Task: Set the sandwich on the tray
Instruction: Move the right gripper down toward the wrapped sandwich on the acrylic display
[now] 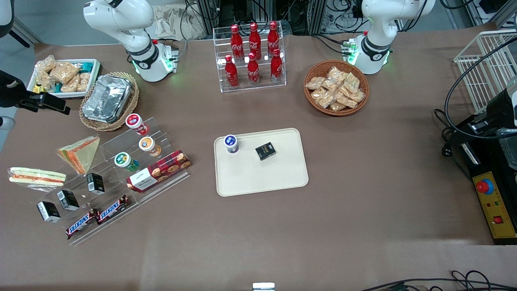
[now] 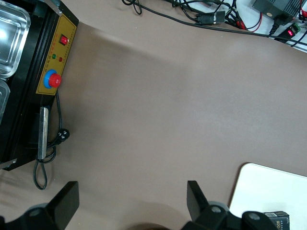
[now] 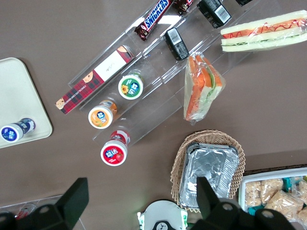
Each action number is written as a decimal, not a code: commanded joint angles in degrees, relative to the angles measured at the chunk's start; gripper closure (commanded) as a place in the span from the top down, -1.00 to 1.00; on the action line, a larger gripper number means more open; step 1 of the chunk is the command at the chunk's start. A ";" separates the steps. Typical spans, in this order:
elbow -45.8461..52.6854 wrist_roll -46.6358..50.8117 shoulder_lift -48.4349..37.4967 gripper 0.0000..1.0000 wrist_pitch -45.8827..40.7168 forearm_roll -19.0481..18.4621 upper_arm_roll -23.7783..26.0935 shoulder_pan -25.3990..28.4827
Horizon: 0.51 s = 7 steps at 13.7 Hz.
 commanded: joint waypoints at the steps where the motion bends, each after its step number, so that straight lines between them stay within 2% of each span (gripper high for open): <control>1: 0.93 0.57 0.60 1.00 0.25 -0.65 0.18 0.15; 7: 1.11 0.66 0.60 1.00 0.34 -1.00 0.09 -0.20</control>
